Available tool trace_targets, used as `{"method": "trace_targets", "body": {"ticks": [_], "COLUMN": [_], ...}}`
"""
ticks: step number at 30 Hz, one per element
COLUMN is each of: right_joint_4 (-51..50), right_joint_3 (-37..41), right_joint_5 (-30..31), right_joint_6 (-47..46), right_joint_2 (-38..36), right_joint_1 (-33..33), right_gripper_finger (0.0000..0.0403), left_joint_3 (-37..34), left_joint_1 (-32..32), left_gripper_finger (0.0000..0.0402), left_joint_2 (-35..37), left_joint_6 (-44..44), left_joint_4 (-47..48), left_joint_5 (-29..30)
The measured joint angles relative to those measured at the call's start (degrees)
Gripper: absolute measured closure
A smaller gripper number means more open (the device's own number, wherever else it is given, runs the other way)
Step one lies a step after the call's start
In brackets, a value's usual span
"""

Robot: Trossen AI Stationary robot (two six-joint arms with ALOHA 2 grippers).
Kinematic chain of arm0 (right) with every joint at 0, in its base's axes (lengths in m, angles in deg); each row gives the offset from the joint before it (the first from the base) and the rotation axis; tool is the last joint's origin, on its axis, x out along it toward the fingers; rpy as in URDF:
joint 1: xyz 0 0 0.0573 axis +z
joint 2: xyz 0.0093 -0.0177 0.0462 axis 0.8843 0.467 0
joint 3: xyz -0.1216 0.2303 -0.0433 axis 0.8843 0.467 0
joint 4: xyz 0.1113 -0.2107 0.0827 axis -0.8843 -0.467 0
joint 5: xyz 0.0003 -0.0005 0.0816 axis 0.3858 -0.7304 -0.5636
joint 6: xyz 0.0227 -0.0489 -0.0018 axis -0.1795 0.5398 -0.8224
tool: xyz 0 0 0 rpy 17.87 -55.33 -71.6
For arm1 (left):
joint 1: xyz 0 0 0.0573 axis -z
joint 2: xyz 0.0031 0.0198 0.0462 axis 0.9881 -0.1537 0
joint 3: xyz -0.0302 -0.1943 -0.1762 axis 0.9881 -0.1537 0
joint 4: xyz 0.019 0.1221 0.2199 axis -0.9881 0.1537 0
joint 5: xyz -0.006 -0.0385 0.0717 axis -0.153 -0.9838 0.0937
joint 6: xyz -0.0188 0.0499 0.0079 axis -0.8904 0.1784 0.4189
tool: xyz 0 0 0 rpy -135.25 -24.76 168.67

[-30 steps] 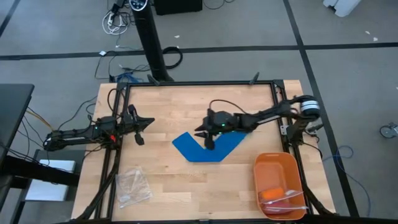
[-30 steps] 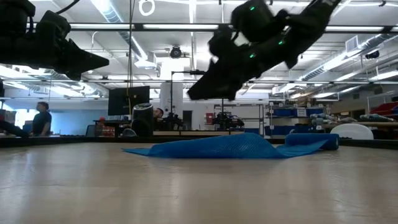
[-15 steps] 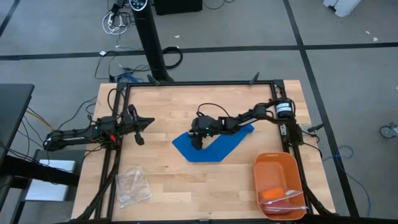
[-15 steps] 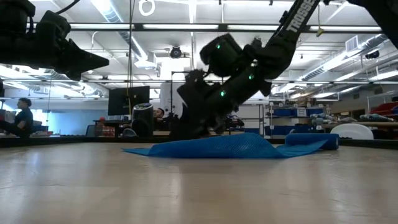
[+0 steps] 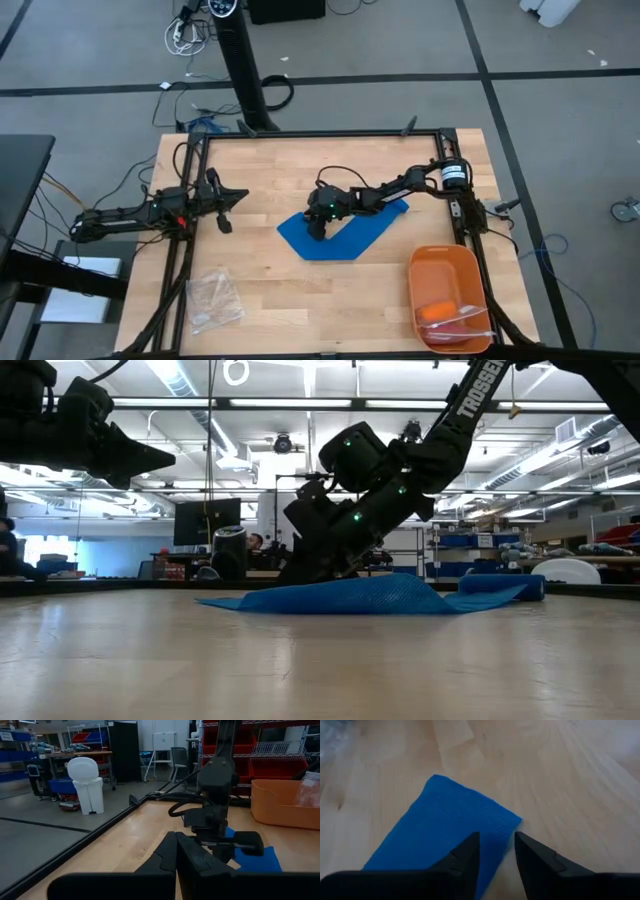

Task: Roll bandage
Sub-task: Roll the blue bandage

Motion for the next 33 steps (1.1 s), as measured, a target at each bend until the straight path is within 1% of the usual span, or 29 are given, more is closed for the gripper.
{"method": "trace_targets", "body": {"ticks": [5,8,11,13,19,22,25,33], "right_joint_4": [0.4,0.5,0.6,0.7,3.7,3.3,2.7,-3.8], "right_joint_3": [0.0,0.0,0.0,0.0,0.0,-1.3,-3.4,-11.4], "right_joint_5": [-0.1,-0.3,-0.4,-0.4,-1.6,-1.9,-2.8,-2.1], "right_joint_6": [-0.3,0.2,1.6,2.8,3.9,4.8,5.4,7.3], "right_joint_2": [0.0,0.0,0.0,0.0,0.0,0.0,0.0,0.0], "right_joint_1": [0.0,0.0,0.4,0.7,2.3,4.1,6.3,14.5], "right_gripper_finger": [0.0305,0.0337,0.0381,0.0396,0.0399,0.0399,0.04,0.0401], "left_joint_3": [0.0,0.0,0.0,0.0,0.0,0.0,0.0,0.0], "left_joint_1": [0.0,0.0,0.0,0.0,0.0,0.0,0.0,0.0], "left_gripper_finger": [0.0396,0.0396,0.0396,0.0396,0.0396,0.0396,0.0396,0.0396], "left_joint_2": [0.0,0.0,0.0,0.0,0.0,0.0,0.0,0.0], "left_joint_6": [0.0,0.0,0.0,0.0,0.0,0.0,0.0,0.0], "left_joint_4": [0.1,0.0,0.0,0.1,0.1,0.1,0.1,0.1], "left_joint_5": [0.0,0.0,0.0,0.0,0.0,0.0,0.0,0.0]}}
